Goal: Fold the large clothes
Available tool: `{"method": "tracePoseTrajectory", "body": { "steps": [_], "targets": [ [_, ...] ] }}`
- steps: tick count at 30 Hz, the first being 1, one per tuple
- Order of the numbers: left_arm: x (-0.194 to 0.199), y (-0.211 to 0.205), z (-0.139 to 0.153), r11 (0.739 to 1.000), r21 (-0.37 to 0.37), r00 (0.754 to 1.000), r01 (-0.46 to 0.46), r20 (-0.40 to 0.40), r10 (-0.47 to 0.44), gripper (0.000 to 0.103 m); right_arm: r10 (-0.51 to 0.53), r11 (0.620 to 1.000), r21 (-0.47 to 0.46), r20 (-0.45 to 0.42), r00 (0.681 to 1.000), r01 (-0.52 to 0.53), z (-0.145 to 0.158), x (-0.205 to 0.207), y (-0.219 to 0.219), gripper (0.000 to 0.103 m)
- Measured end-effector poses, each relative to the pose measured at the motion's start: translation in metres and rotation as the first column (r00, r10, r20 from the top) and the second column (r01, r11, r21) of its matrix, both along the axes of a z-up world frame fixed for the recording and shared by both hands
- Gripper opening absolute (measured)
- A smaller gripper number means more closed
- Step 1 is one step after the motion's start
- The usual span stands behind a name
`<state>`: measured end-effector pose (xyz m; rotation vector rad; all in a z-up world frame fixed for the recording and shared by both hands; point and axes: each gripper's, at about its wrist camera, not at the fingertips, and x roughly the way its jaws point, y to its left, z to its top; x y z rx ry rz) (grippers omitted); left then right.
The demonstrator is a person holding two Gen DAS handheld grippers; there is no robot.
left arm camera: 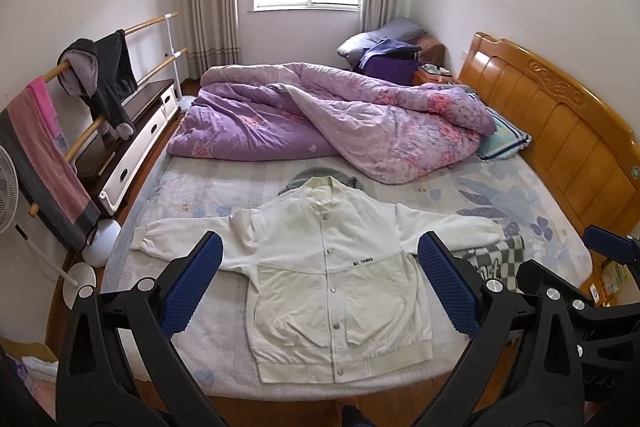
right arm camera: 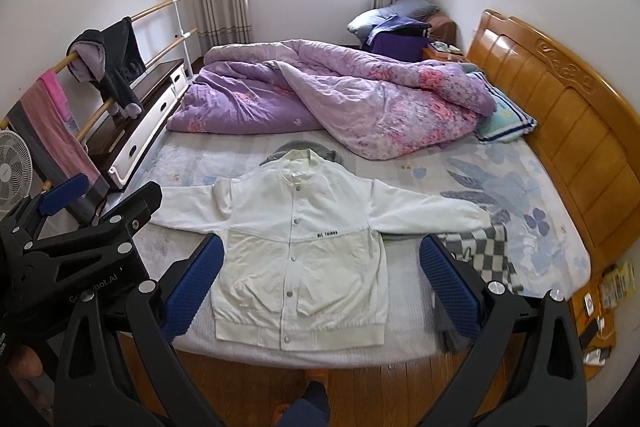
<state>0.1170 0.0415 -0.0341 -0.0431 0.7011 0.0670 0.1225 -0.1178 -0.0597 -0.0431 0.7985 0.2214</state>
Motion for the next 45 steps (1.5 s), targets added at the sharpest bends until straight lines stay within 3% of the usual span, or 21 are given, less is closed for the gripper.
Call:
{"method": "tracePoseTrajectory", "body": {
  "steps": [9, 18, 25, 28, 30, 33, 34, 37, 40, 44, 45],
  "targets": [
    [0.101, 0.016, -0.013, 0.997, -0.020, 0.996, -0.075, -0.056, 0.074, 0.098, 0.076, 0.997, -0.010, -0.036, 0.996, -0.076, -0.010, 0.097, 0.020, 0.095],
    [0.180, 0.063, -0.049, 0.985, -0.048, 0.976, -0.167, -0.153, 0.158, 0.098, 0.178, 0.983, -0.023, -0.129, 0.976, -0.182, -0.039, 0.182, 0.069, 0.095],
    [0.208, 0.147, -0.107, 0.957, -0.152, 0.936, -0.247, -0.294, 0.195, 0.098, 0.240, 0.964, -0.068, -0.207, 0.948, -0.259, -0.075, 0.220, 0.142, 0.095],
    [0.215, 0.196, -0.140, 0.933, -0.239, 0.922, -0.269, -0.345, 0.177, 0.098, 0.249, 0.953, -0.106, -0.256, 0.934, -0.283, -0.104, 0.232, 0.188, 0.095],
    [0.221, 0.236, -0.169, 0.905, -0.318, 0.907, -0.281, -0.397, 0.142, 0.098, 0.227, 0.951, -0.140, -0.292, 0.929, -0.276, -0.124, 0.239, 0.212, 0.095],
    [0.230, 0.288, -0.209, 0.868, -0.370, 0.866, -0.332, -0.484, 0.125, 0.098, 0.182, 0.959, -0.144, -0.346, 0.921, -0.243, -0.155, 0.249, 0.242, 0.095],
    [0.230, 0.316, -0.230, 0.843, -0.390, 0.853, -0.369, -0.503, 0.140, 0.098, 0.166, 0.961, -0.152, -0.357, 0.919, -0.232, -0.167, 0.252, 0.253, 0.095],
    [0.227, 0.376, -0.275, 0.807, -0.384, 0.823, -0.449, -0.530, 0.206, 0.098, 0.131, 0.963, -0.172, -0.372, 0.919, -0.207, -0.196, 0.262, 0.286, 0.095],
    [0.225, 0.440, -0.332, 0.767, -0.364, 0.764, -0.528, -0.599, 0.242, 0.098, 0.089, 0.964, -0.198, -0.394, 0.915, -0.180, -0.224, 0.271, 0.310, 0.095],
    [0.212, 0.527, -0.410, 0.635, -0.403, 0.686, -0.659, -0.669, 0.287, 0.098, 0.051, 0.977, -0.165, -0.439, 0.897, -0.137, -0.264, 0.284, 0.328, 0.095],
    [0.209, 0.542, -0.422, 0.613, -0.399, 0.670, -0.682, -0.676, 0.306, 0.097, 0.045, 0.979, -0.159, -0.446, 0.894, -0.129, -0.276, 0.288, 0.332, 0.095]
  ]
}}
